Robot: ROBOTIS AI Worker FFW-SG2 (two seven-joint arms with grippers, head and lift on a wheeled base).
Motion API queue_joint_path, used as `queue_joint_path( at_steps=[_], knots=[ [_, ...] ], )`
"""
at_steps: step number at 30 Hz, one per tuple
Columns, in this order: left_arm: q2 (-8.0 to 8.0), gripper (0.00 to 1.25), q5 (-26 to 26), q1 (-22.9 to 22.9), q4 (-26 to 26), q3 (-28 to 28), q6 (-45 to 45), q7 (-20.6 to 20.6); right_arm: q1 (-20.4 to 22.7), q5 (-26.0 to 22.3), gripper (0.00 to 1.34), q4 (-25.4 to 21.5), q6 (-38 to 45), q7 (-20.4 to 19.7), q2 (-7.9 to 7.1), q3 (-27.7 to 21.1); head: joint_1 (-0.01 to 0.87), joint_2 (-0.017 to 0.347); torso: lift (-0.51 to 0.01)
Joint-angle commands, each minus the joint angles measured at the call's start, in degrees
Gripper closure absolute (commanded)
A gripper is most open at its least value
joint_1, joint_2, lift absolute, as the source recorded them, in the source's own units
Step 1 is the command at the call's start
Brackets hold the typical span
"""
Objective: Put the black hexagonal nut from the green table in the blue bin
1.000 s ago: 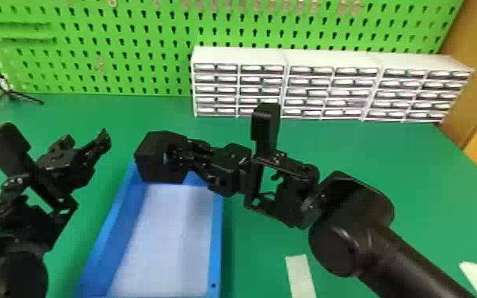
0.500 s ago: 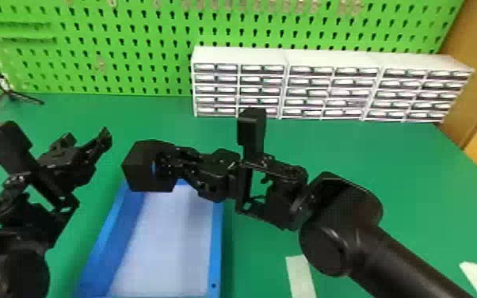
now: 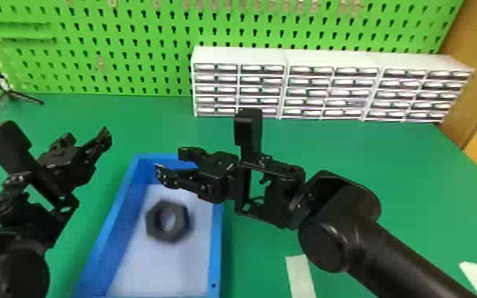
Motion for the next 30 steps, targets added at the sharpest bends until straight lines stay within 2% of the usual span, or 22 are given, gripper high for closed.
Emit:
queue_joint_path(
  at_steps=[1, 18, 23, 30],
  knots=[
    [0.01, 0.43, 0.03, 0.09, 0.00, -0.07, 0.00, -0.01, -0.23, -0.20, 0.39, 0.00, 0.70, 0.00, -0.18, 0.03, 0.692, 0.008, -0.097],
    [0.01, 0.43, 0.03, 0.09, 0.00, 0.11, 0.00, -0.01, -0.23, -0.11, 0.41, 0.09, 1.93, 0.09, -0.35, -0.59, 0.692, 0.008, -0.097],
    [0.01, 0.43, 0.20, 0.26, 0.00, 0.11, 0.00, -0.01, 1.00, 0.33, 0.41, 0.09, 2.20, 0.18, -0.09, -2.43, 0.692, 0.008, -0.097],
    [0.01, 0.43, 0.38, 0.61, 0.00, 0.46, 0.00, -0.01, 4.16, 2.79, 0.41, -0.35, 3.51, 0.18, 0.79, -7.62, 0.692, 0.008, -0.097]
  ],
)
